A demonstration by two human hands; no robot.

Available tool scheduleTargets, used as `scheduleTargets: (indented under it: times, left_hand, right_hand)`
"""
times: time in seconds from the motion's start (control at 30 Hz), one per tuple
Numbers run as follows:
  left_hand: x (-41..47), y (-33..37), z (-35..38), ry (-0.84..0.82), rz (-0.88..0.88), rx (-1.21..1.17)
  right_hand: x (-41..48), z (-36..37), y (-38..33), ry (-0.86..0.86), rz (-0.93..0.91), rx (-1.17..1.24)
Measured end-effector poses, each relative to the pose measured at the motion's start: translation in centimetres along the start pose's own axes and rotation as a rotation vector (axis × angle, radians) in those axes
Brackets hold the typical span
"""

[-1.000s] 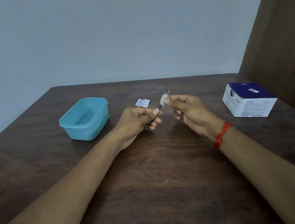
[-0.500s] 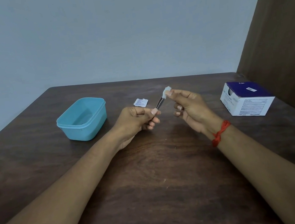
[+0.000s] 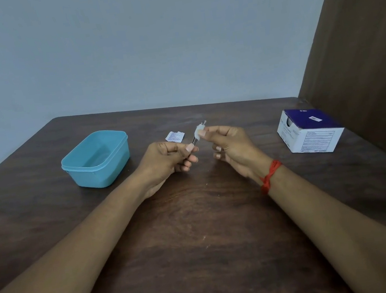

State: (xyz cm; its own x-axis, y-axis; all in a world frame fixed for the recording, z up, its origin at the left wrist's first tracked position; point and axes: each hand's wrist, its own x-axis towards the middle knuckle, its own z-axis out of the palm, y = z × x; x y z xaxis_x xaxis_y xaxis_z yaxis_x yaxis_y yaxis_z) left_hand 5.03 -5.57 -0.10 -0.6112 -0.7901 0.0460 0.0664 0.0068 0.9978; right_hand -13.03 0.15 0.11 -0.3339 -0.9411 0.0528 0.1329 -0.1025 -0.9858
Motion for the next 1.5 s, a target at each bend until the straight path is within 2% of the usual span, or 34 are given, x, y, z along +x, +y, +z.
scheduleTargets:
  times: [0.23, 0.43, 0.6, 0.8, 0.9, 1.33, 1.5]
  left_hand:
    - [0.11, -0.05, 0.30, -0.001, 0.001, 0.008]
    - [0.13, -0.07, 0.25, 0.004, 0.012, -0.002]
    - [0.05, -0.24, 0.29, -0.007, 0.002, 0.003]
    - [0.02, -0.25, 0.28, -0.009, 0.019, 0.002]
    - [0.02, -0.11, 0.02, -0.015, 0.022, -0.006]
    - [0.37, -0.01, -0.36, -0.075, -0.040, -0.046]
    - [0.37, -0.01, -0.23, -0.056, -0.030, 0.012]
  right_hand:
    - [0.37, -0.44, -0.40, 0.023, -0.056, 0.143]
    - [0.26, -0.24, 0.00, 0.001, -0.022, 0.051]
    - [0.19, -0.69, -0.39, 0.034, -0.066, 0.124]
    - [-0.23, -0.31, 0.39, -0.020, -0.096, -0.110]
    - [-0.20, -0.15, 0.44, -0.031, -0.108, -0.132]
    - [0.43, -0.39, -0.29, 0.018, -0.059, 0.156]
    - [0.58, -0.55, -0.23, 0.031, -0.136, 0.015]
